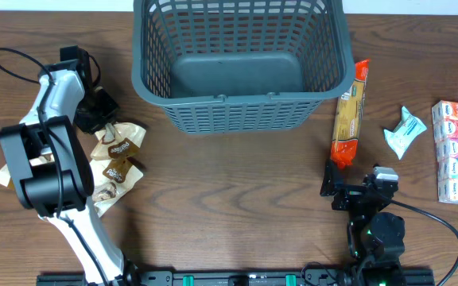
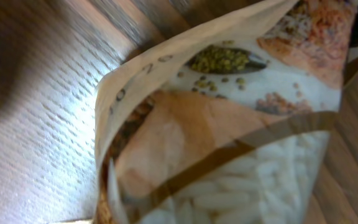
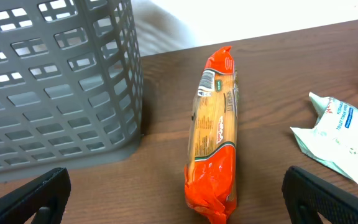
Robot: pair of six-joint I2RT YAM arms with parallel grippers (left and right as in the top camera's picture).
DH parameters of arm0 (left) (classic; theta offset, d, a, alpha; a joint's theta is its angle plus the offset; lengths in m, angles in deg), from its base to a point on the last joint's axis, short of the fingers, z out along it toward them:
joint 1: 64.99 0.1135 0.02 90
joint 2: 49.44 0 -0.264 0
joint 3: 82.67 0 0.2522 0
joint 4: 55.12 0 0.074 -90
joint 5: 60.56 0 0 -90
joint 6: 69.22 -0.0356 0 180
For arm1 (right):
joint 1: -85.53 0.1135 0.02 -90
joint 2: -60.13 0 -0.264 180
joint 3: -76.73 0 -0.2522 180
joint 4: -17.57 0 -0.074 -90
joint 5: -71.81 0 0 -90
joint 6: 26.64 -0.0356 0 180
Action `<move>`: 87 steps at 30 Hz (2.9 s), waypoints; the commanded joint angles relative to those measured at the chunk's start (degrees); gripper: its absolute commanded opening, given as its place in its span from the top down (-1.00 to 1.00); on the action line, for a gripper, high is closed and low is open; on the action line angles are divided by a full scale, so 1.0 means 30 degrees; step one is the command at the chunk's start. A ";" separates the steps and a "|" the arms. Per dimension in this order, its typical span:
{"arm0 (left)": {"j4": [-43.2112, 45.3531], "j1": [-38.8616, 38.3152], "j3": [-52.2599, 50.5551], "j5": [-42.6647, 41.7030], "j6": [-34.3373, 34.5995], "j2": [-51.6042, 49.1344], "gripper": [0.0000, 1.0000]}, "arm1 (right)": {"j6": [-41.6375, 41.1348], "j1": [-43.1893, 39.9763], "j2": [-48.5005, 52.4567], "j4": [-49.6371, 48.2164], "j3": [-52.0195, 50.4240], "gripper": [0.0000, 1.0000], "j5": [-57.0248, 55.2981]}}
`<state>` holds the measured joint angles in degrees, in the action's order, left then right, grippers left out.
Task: Pack container
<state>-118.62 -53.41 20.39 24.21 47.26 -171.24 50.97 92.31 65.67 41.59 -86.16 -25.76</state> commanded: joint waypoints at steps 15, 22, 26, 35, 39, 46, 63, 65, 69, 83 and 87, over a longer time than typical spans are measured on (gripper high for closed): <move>0.0634 -0.0226 -0.0044 -0.0408 -0.6186 0.9493 0.88 | 0.0284 0.0124 0.0036 -0.0007 -0.0080 -0.98 -0.0342; 0.2419 -0.0933 -0.0044 -0.0415 -0.7628 1.2378 0.89 | 0.0284 0.0124 0.0036 -0.0007 -0.0080 -0.98 -0.0335; 0.3796 -0.2040 -0.0044 -0.0415 -0.9122 1.3857 0.89 | 0.0284 0.0124 0.0036 -0.0007 -0.0080 -0.98 -0.0335; 0.7766 -0.6470 -0.0044 -0.0648 -1.4972 1.5453 0.89 | 0.0284 0.0124 0.0036 0.0000 -0.0080 -0.99 -0.0335; 0.9355 -0.8255 -0.0044 -0.0787 -1.8731 1.5271 0.89 | 0.0284 0.0124 0.0036 0.0000 -0.0080 -0.99 -0.0335; 1.0797 -0.9355 -0.0044 -0.2885 -2.3037 1.3843 0.88 | 0.0291 0.0124 0.0036 0.0000 -0.0080 -0.99 -0.0335; 0.9981 -0.9347 -0.0044 -0.8626 -2.3460 0.6295 0.70 | 0.0284 0.0124 0.0036 -0.0007 -0.0080 -0.98 -0.0335; 0.9224 -0.9347 -0.0044 -0.8619 -2.3460 0.5901 0.43 | 0.0284 0.0124 0.0036 -0.0007 -0.0080 -0.98 -0.0335; 0.8437 -0.9347 -0.0044 -0.8612 -2.3460 0.5690 0.02 | 0.0291 0.0124 0.0036 -0.0007 -0.0080 -0.99 -0.0335; 0.9311 -0.9347 -0.0044 -0.7191 -2.3460 0.9449 -0.12 | 0.0284 0.0124 0.0036 0.0000 -0.0080 -0.99 -0.0335; 0.9457 -0.9326 -0.0044 -0.5304 -2.3460 1.1154 -0.40 | 0.0284 0.0124 0.0036 0.0000 -0.0080 -0.99 -0.0328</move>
<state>-90.40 -81.46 19.51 3.36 -22.97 -141.67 51.00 92.31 65.70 41.57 -86.16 -25.78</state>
